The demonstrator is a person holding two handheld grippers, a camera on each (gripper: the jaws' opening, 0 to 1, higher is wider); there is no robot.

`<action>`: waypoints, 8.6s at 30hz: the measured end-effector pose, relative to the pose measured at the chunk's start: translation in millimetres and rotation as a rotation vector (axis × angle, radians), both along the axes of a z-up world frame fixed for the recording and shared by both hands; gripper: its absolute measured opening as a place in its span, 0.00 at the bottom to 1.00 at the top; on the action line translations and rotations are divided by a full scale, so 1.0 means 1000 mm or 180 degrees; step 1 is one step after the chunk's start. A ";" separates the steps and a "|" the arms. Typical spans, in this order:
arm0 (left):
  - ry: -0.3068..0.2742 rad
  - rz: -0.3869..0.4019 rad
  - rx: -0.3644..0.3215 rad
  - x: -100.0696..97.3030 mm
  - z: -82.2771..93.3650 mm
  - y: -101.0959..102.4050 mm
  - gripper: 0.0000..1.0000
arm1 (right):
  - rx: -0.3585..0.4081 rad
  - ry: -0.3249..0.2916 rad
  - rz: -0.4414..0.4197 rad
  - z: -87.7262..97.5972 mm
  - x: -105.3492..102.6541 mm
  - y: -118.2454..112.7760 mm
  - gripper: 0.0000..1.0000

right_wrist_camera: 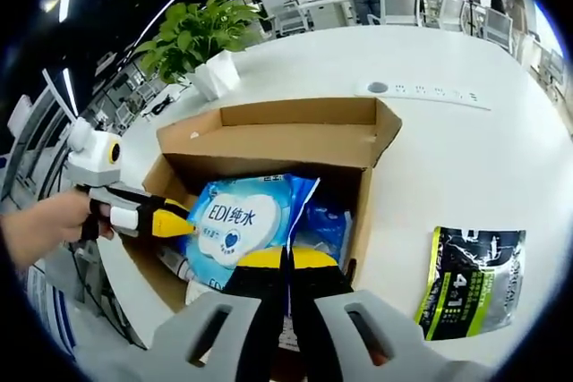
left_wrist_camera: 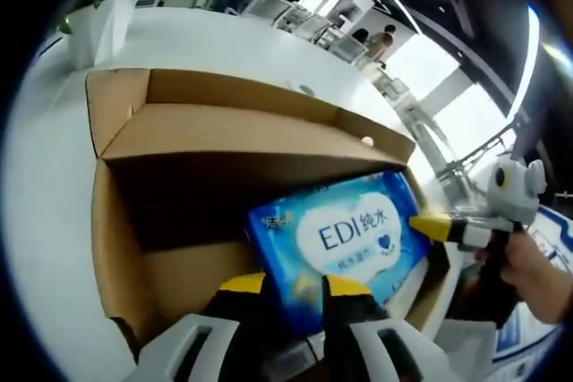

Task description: Operate the shoe box by opening the lid, removing the specified soft item, and placing it in the target area until the item is outside and the box remains undamaged.

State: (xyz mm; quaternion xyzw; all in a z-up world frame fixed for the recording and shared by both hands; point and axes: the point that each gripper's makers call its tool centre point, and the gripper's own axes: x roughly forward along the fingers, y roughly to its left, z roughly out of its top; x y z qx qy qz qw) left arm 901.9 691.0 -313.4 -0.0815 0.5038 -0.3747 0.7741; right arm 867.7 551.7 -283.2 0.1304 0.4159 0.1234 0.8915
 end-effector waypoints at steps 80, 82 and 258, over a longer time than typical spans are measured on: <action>-0.0679 0.0023 0.0152 -0.029 0.117 -0.063 0.00 | 0.0089 -0.0453 0.0018 0.084 -0.033 -0.070 0.00; -0.0680 0.0016 0.0137 -0.030 0.119 -0.072 0.00 | 0.0092 -0.0465 -0.0002 0.087 -0.038 -0.077 0.00; -0.1036 -0.0615 0.0082 -0.067 0.101 -0.141 0.31 | -0.0086 -0.0535 -0.0023 0.068 -0.083 -0.153 0.35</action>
